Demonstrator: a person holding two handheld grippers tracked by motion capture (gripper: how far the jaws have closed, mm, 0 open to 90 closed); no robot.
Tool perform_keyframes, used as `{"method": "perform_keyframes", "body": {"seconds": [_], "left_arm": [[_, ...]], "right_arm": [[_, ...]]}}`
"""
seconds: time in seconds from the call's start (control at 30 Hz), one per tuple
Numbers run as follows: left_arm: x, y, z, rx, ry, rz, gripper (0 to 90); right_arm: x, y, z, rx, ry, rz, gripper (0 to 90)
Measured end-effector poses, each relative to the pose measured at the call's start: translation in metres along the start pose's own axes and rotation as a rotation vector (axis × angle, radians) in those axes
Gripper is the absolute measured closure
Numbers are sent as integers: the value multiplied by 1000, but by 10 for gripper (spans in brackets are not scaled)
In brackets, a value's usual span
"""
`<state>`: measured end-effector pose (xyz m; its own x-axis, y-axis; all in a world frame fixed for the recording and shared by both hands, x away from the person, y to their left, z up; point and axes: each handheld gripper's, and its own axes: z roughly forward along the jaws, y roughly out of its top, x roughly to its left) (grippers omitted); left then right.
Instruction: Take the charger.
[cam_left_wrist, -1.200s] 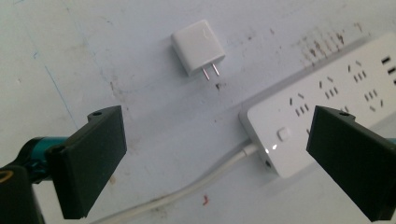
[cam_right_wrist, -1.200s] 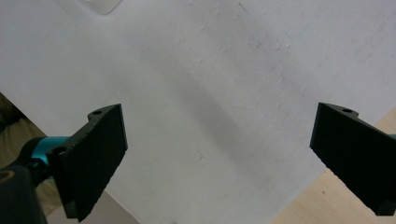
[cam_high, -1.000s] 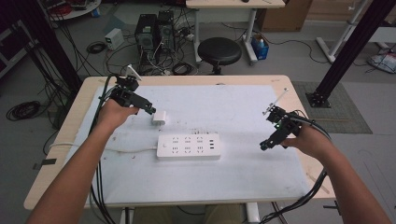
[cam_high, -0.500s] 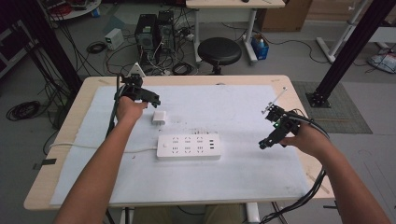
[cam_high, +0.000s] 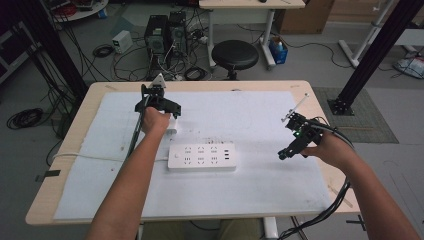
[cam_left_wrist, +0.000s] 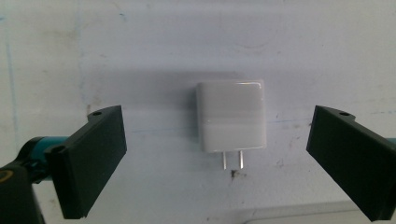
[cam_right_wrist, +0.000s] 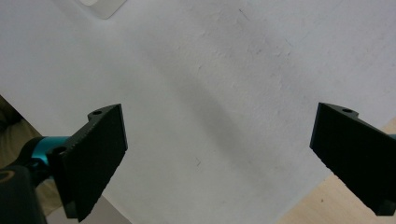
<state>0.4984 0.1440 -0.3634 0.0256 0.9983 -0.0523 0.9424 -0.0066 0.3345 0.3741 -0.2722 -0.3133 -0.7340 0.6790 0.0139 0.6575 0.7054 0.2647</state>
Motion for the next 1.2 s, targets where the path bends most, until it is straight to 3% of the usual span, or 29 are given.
{"method": "perform_keyframes", "body": {"seconds": [0.27,0.37,0.63,0.7,0.9,1.2], "left_arm": [[-9,-1,18,11,5,-11,48],[-9,0,22,24,-4,-26,48],[-7,0,38,54,12,-19,48],[-7,0,40,63,-11,-26,97],[-6,0,46,77,-10,-17,127],[-3,-2,49,53,-35,-11,258]], "right_arm": [[1,-1,1,-4,3,-3,33],[-1,-2,1,-5,6,-3,33],[-1,-3,4,-9,13,-3,33],[-1,-4,3,-7,18,-3,33],[-2,-4,3,-12,20,-1,33],[-2,-5,2,-12,19,0,33]]}}
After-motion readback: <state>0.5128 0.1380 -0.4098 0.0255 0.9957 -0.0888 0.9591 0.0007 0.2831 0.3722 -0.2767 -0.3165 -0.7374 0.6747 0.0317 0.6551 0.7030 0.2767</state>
